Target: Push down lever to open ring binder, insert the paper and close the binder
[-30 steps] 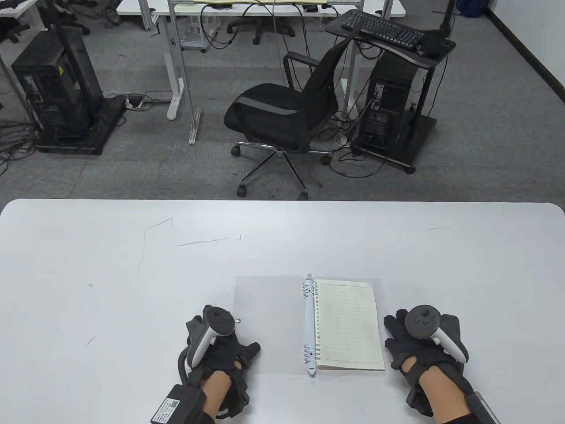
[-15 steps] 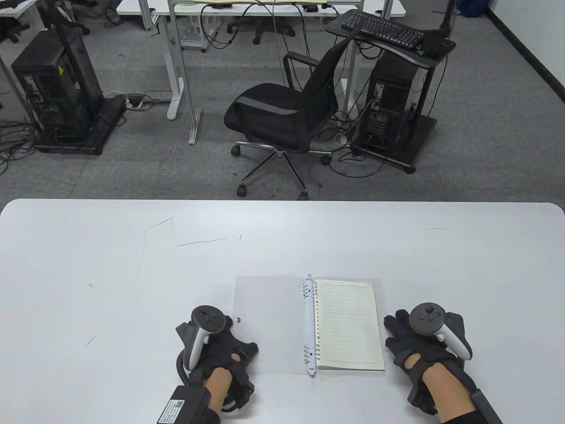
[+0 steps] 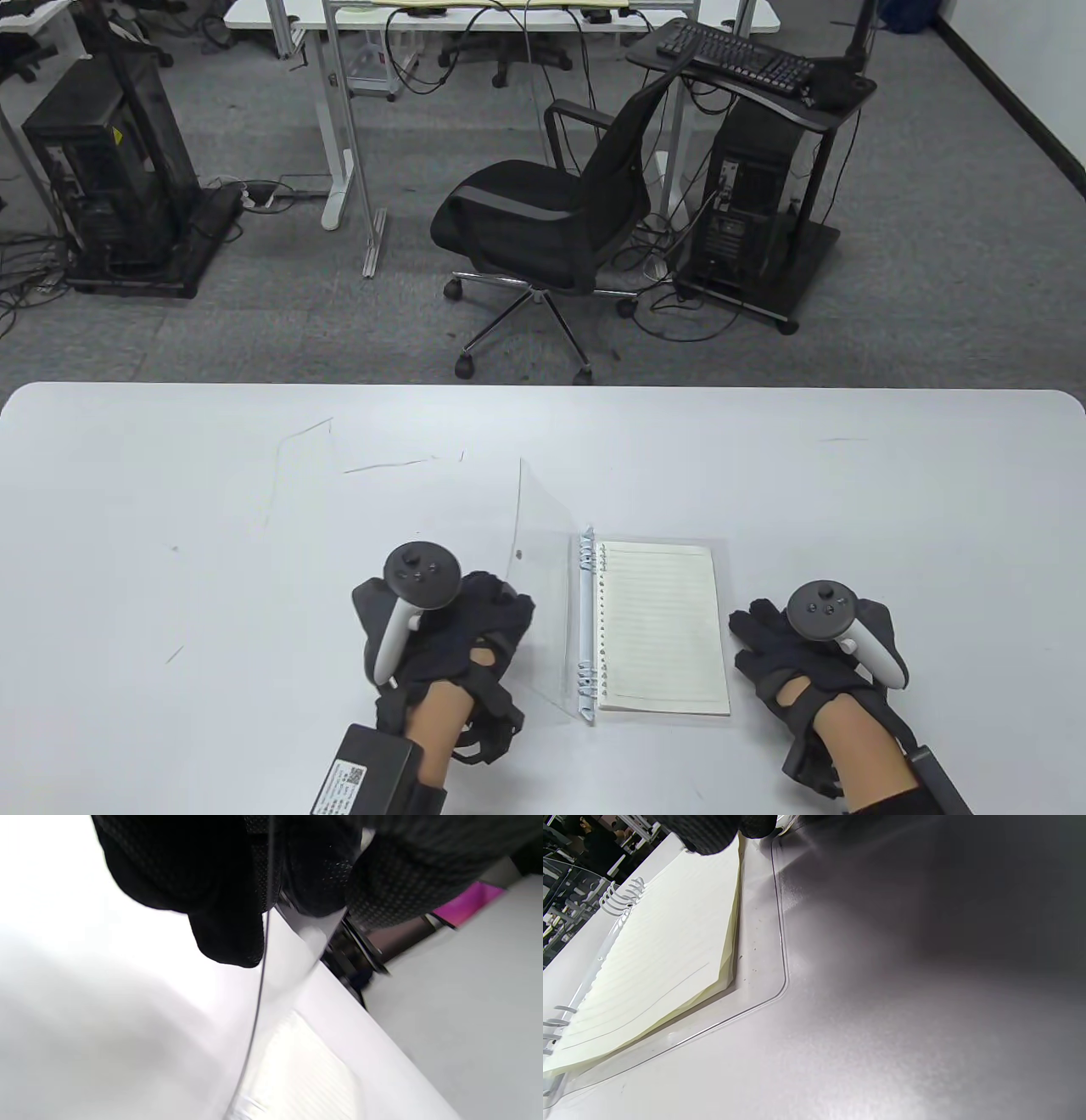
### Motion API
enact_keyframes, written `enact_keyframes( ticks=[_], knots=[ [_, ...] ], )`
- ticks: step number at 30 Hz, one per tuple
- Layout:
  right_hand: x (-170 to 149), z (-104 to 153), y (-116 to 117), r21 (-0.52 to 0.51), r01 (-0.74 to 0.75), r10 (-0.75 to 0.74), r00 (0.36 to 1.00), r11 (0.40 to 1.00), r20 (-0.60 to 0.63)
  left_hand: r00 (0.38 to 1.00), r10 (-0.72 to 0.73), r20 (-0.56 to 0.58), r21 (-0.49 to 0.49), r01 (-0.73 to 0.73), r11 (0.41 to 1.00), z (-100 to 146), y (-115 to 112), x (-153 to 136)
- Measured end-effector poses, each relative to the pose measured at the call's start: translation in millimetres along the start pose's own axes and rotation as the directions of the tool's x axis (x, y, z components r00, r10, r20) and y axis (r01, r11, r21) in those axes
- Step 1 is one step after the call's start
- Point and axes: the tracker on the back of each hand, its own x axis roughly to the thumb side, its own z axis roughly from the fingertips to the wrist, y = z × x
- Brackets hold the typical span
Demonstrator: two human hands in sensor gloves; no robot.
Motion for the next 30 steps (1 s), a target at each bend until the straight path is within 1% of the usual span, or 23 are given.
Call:
enact_keyframes(
  ticks=[1,2,3,4,7,9,10,11,12,14,17,18,20,21,22,24,25,26,27,28,29,30],
  knots=[
    [0.3,0.6,0.2,0.006,0.009,-0.009,1.0,1.0,0.002,1.0,0.0,0.025,-0.022,0.001,1.0,-1.8,-10.6,16.7],
    [0.1,0.6,0.2,0.006,0.013,-0.013,1.0,1.0,0.002,0.999,-0.002,0.041,-0.042,0.004,0.999,-3.7,-18.7,26.6],
    [-0.1,0.6,0.1,0.008,0.02,-0.02,1.0,1.0,0.005,0.998,-0.019,0.06,-0.062,0.023,0.998,-7.5,-33.2,40.7],
    [-0.8,0.6,-0.1,0.01,0.025,-0.025,1.0,1.0,0.007,0.996,-0.04,0.076,-0.081,0.046,0.996,-11.3,-44.2,49.2],
    [-3.4,0.5,-0.9,0.019,0.051,-0.051,0.999,0.999,0.014,0.993,-0.069,0.098,-0.124,0.081,0.989,-23.6,-88.0,71.8],
    [-4.5,0.8,-2.2,0.02,0.064,-0.064,0.998,0.998,0.019,0.988,-0.124,0.093,-0.148,0.137,0.98,-32.5,-114.7,80.2],
    [-4.8,0.9,-2.6,0.021,0.067,-0.067,0.998,0.998,0.021,0.986,-0.148,0.082,-0.148,0.159,0.976,-35.9,-124.1,82.2],
    [-5.7,1.1,-3.7,0.022,0.073,-0.073,0.997,0.997,0.026,0.976,-0.208,0.067,-0.149,0.216,0.965,-40.8,-139.1,85.1],
    [-6.5,1.4,-4.6,0.021,0.08,-0.081,0.996,0.997,0.028,0.965,-0.256,0.056,-0.149,0.261,0.954,-43.9,-149.2,86.5],
    [-8.2,2.1,-6.6,0.023,0.102,-0.103,0.994,0.995,0.032,0.931,-0.364,0.027,-0.138,0.364,0.921,-49.1,-168.8,88.6],
    [-9.5,4.1,-9.0,0.021,0.131,-0.131,0.99,0.991,0.042,0.881,-0.472,-0.002,-0.122,0.469,0.875,-52.0,-187.5,88.5],
    [-10.1,5.1,-9.8,0.021,0.141,-0.142,0.989,0.99,0.043,0.872,-0.489,-0.009,-0.124,0.484,0.866,-52.3,-191.6,87.2],
    [-11.8,7.8,-11.4,0.017,0.165,-0.165,0.985,0.986,0.039,0.882,-0.471,-0.01,-0.114,0.467,0.877,-49.6,-192.6,86.5],
    [-13.0,9.6,-12.9,0.006,0.177,-0.177,0.984,0.984,0.032,0.899,-0.439,-0.002,-0.146,0.434,0.889,-48.3,-191.1,85.9],
    [-14.7,11.6,-15.1,-0.015,0.18,-0.179,0.984,0.984,0.024,0.926,-0.376,0.007,-0.219,0.368,0.904,-46.0,-188.4,84.7],
    [-18.4,15.0,-19.4,-0.055,0.18,-0.181,0.983,0.982,-0.006,0.973,-0.23,0.029,-0.31,0.228,0.923,-40.8,-181.8,82.0],
    [-21.0,16.8,-21.6,-0.082,0.178,-0.181,0.983,0.981,-0.032,0.986,-0.155,0.064,-0.318,0.168,0.933,-34.6,-174.3,81.8],
    [-23.1,17.6,-22.6,-0.098,0.173,-0.179,0.983,0.98,-0.052,0.985,-0.137,0.101,-0.295,0.161,0.942,-30.4,-168.4,81.9],
    [-25.5,18.0,-23.1,-0.105,0.167,-0.175,0.982,0.98,-0.074,0.977,-0.168,0.134,-0.223,0.195,0.955,-22.7,-156.7,80.7],
    [-26.8,17.9,-23.1,-0.108,0.165,-0.175,0.981,0.98,-0.086,0.968,-0.202,0.147,-0.166,0.226,0.96,-18.5,-149.7,79.5],
    [-28.2,16.8,-22.0,-0.102,0.165,-0.174,0.981,0.981,-0.088,0.945,-0.274,0.179,-0.076,0.29,0.954,-13.1,-139.4,76.3],
    [-28.8,15.3,-20.5,-0.082,0.175,-0.181,0.98,0.981,-0.081,0.914,-0.346,0.211,-0.017,0.358,0.934,-10.6,-132.0,71.3]
  ],
)
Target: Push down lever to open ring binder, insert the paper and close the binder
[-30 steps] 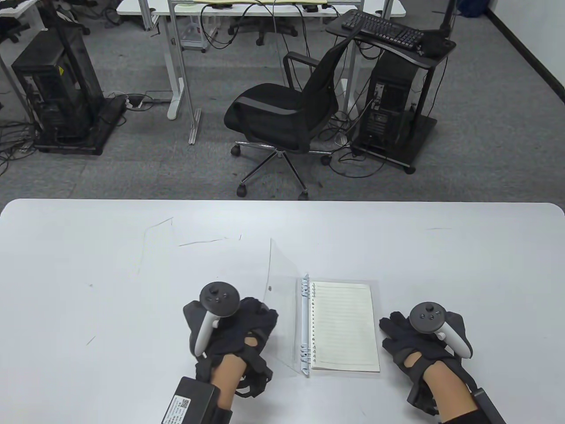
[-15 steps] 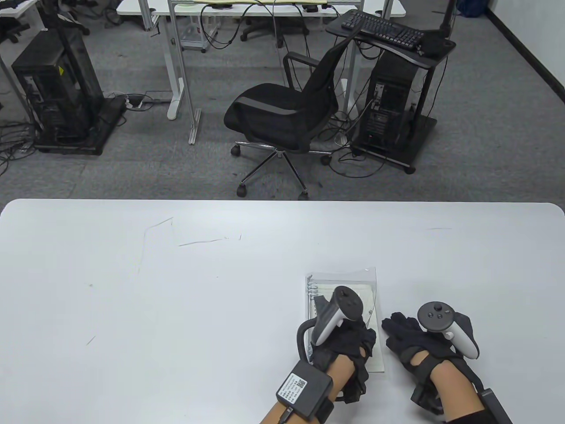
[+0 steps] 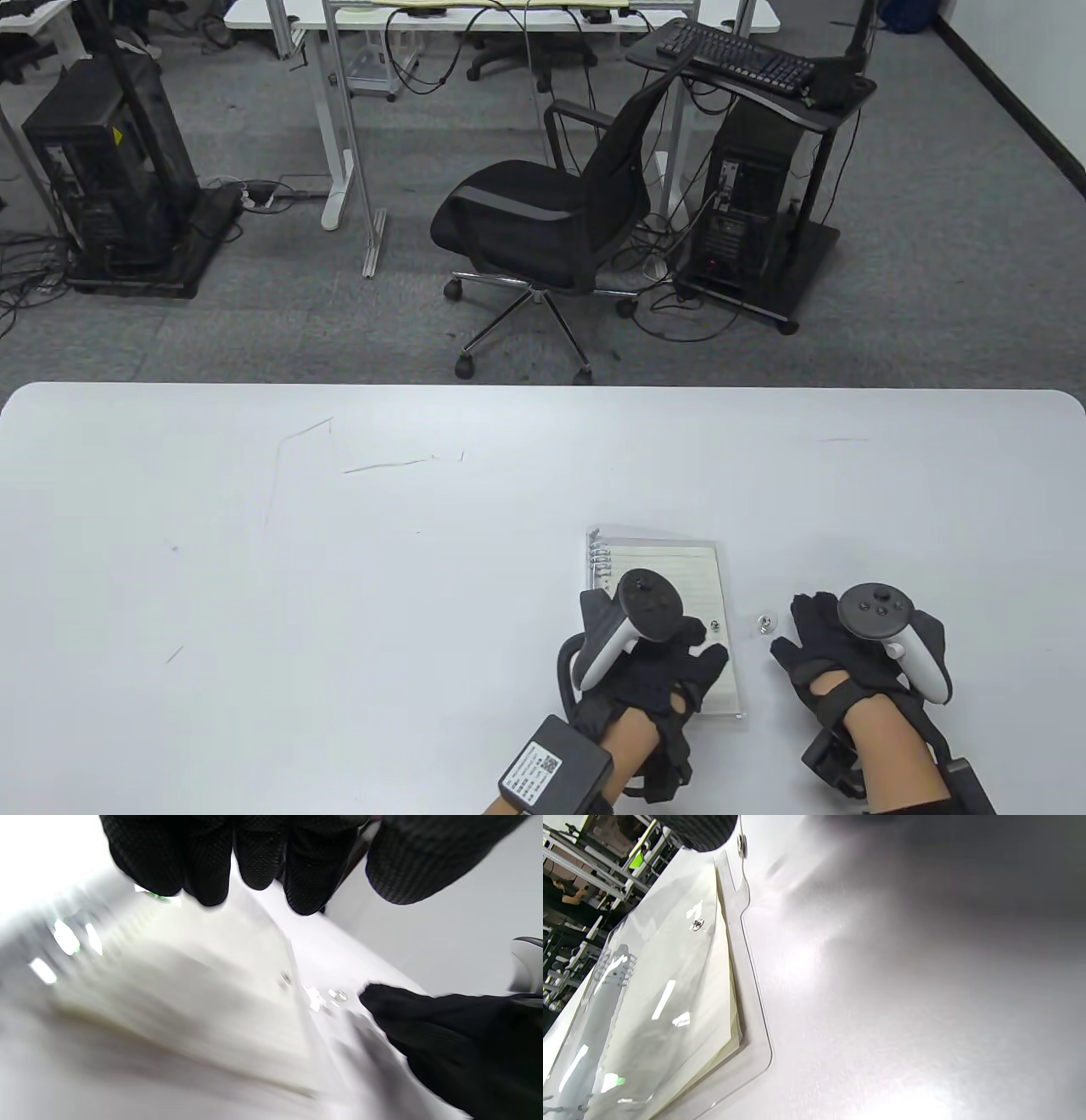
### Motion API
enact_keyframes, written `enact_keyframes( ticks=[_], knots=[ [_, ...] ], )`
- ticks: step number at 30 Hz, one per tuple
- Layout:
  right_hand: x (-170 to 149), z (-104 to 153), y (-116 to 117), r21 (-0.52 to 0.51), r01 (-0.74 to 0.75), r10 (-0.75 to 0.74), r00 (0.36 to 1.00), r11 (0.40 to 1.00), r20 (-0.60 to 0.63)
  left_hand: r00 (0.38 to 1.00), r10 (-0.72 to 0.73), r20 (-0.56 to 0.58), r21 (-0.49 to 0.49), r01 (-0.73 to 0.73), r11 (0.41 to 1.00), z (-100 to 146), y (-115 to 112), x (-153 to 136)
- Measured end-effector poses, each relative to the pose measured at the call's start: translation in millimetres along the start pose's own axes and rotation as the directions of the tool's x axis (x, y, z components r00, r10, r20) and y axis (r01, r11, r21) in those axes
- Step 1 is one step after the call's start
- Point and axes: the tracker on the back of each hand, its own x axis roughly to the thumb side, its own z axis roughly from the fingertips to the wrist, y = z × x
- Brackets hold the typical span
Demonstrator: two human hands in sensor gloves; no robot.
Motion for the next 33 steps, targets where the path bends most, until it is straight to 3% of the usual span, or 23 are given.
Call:
enact_keyframes(
  ticks=[2,4,5,9,17,22,27,33],
  knots=[
    [0.7,-2.2,4.4,0.054,0.039,-0.04,0.999,0.998,0.024,0.988,-0.151,-0.024,0.013,0.151,0.988,3.9,2.8,-21.0],
    [3.9,-3.4,8.4,0.076,0.065,-0.07,0.996,0.995,0.06,0.975,-0.221,-0.034,-0.065,0.218,0.974,2.1,-5.7,-45.3],
    [5.9,-3.8,10.2,0.076,0.068,-0.073,0.995,0.995,0.073,0.977,-0.207,-0.043,-0.116,0.2,0.973,1.7,-12.8,-57.7],
    [10.7,-4.7,14.3,0.074,0.038,-0.047,0.992,0.997,0.119,0.993,-0.101,-0.057,-0.166,0.09,0.982,-0.6,-32.7,-79.1],
    [21.7,-9.1,25.2,0.13,-0.059,0.027,0.973,0.99,0.231,0.994,-0.109,-0.024,-0.176,0.103,0.979,-4.4,-45.5,-84.6],
    [31.1,-11.7,37.1,0.109,-0.154,0.12,0.956,0.982,0.269,0.995,-0.1,-0.028,-0.198,0.092,0.976,-4.9,-44.0,-82.7],
    [38.1,-14.9,49.1,0.054,-0.278,0.261,0.941,0.959,0.215,0.994,-0.103,-0.028,-0.203,0.096,0.975,-4.9,-43.8,-81.9],
    [42.0,-18.4,54.7,0.031,-0.329,0.321,0.933,0.944,0.161,0.994,-0.104,-0.028,-0.205,0.096,0.974,-4.8,-43.8,-81.3]
  ],
)
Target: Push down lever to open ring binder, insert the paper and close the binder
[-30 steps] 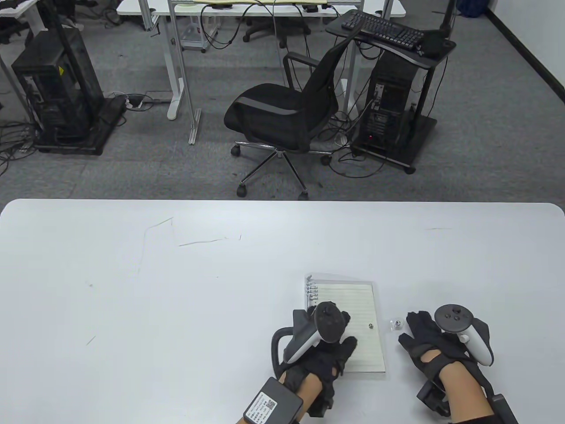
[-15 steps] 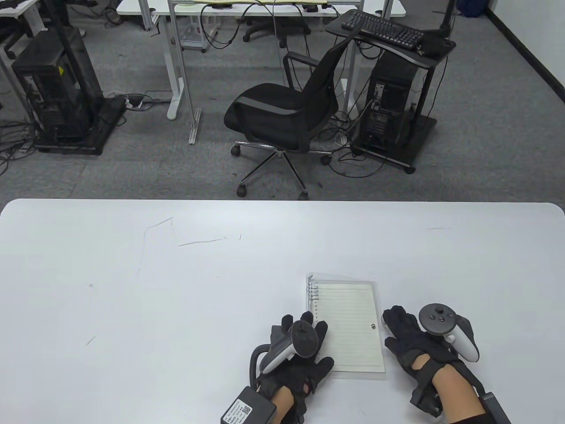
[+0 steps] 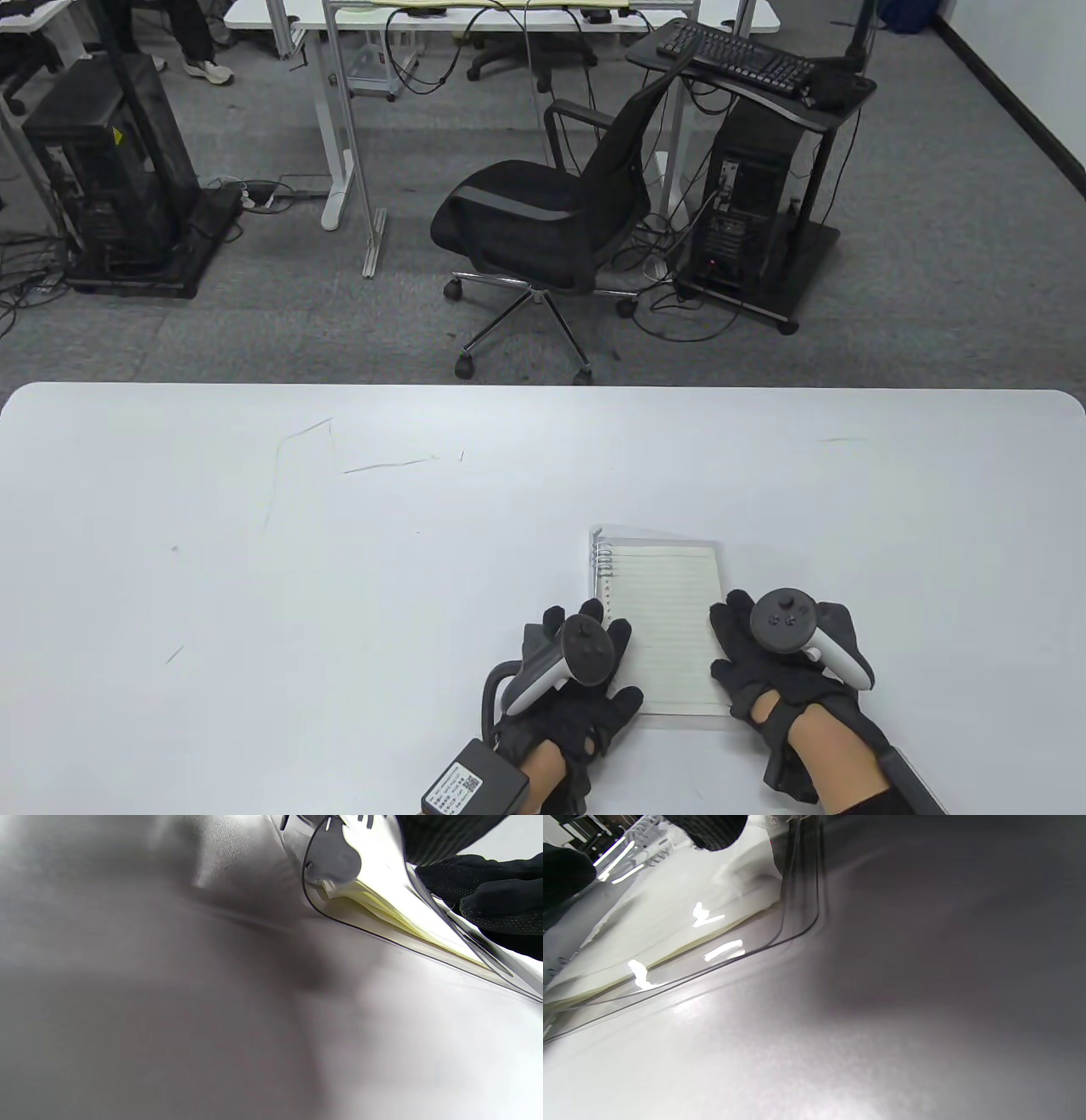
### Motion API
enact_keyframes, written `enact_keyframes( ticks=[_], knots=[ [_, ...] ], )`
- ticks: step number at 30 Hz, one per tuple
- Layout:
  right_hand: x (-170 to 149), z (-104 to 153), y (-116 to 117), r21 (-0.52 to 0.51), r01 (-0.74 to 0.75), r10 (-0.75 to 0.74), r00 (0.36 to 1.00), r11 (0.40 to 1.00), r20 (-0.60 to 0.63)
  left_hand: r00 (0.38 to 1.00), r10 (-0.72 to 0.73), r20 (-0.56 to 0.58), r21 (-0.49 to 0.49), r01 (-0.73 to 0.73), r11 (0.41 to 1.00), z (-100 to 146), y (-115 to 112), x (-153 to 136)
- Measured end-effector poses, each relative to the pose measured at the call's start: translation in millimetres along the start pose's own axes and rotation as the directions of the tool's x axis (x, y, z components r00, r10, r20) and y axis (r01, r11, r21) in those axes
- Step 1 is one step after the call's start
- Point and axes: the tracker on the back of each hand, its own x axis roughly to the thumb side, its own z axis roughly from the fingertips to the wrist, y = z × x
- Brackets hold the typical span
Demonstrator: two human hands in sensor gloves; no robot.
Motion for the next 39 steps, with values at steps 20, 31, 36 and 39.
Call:
enact_keyframes(
  ticks=[20,31,36,39],
  knots=[
    [0.7,16.8,-28.6,-0.165,0.071,-0.055,0.993,0.984,0.1,0.974,0.207,0.093,0.121,-0.217,0.969,16.9,27.0,-10.3],
    [-12.2,62.5,-64.8,-0.257,0.17,-0.129,0.977,0.951,0.168,0.937,0.274,0.216,0.393,-0.34,0.854,78.2,91.2,-23.0],
    [-15.4,67.2,-69.6,-0.274,0.199,-0.154,0.972,0.941,0.179,0.943,0.26,0.206,0.406,-0.324,0.854,81.7,94.5,-23.7],
    [-14.6,67.3,-68.8,-0.261,0.205,-0.16,0.97,0.943,0.183,0.95,0.241,0.201,0.397,-0.303,0.866,79.8,92.8,-21.8]
  ],
)
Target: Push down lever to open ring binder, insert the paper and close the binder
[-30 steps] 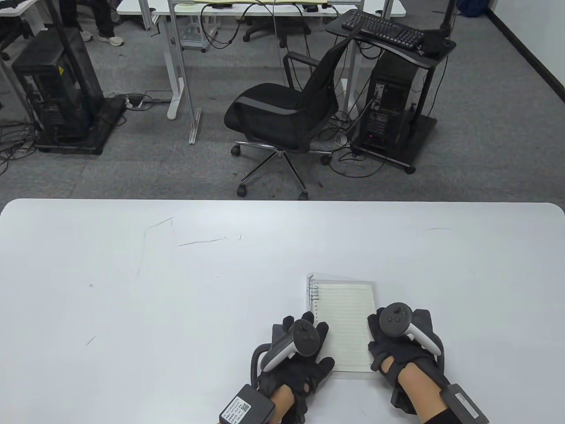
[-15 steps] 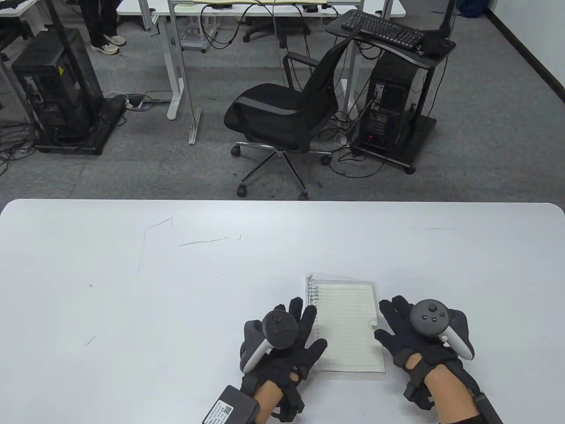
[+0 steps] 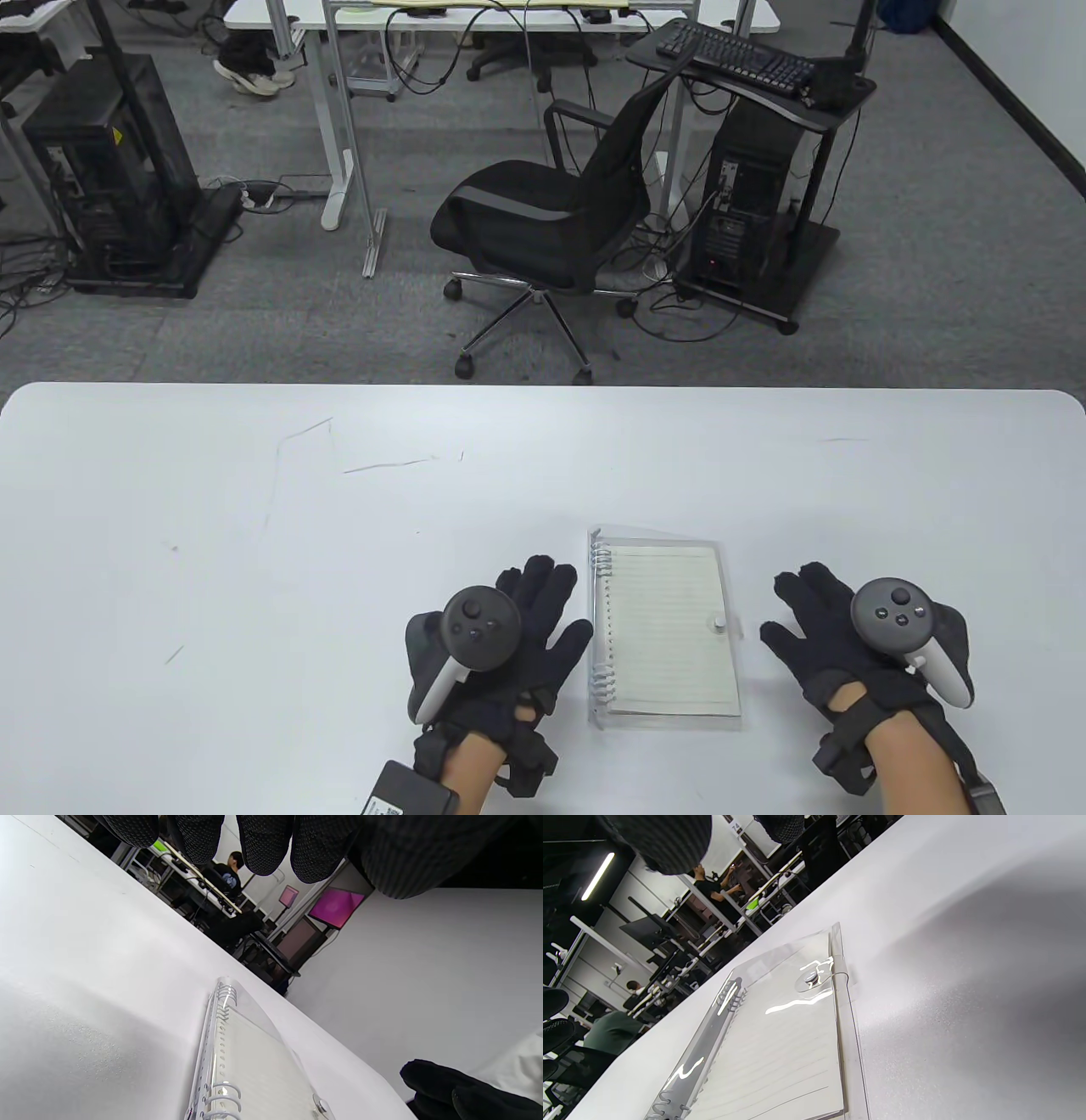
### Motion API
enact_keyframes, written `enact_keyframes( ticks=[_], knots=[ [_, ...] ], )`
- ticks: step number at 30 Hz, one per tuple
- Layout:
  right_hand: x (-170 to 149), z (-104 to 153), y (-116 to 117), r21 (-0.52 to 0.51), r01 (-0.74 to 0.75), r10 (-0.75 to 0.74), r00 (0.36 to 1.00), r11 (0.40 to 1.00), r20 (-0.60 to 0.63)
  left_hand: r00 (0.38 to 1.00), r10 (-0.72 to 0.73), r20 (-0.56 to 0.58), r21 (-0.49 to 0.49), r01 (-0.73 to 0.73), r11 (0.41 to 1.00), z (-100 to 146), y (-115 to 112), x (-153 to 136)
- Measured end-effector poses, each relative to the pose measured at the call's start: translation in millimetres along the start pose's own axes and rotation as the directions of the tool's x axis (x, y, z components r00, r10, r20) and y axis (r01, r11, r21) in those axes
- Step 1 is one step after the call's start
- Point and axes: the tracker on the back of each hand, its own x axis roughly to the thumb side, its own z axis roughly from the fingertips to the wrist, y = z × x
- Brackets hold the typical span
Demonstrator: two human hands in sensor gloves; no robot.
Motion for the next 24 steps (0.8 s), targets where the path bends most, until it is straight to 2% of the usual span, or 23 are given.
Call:
enact_keyframes(
  ticks=[24],
  knots=[
    [3.4,-0.3,6.4,0.073,0.014,-0.014,1.0,0.997,-0.005,1.0,-0.021,-0.004,-0.013,0.021,1.0,0.2,-1.1,0.6]
  ],
)
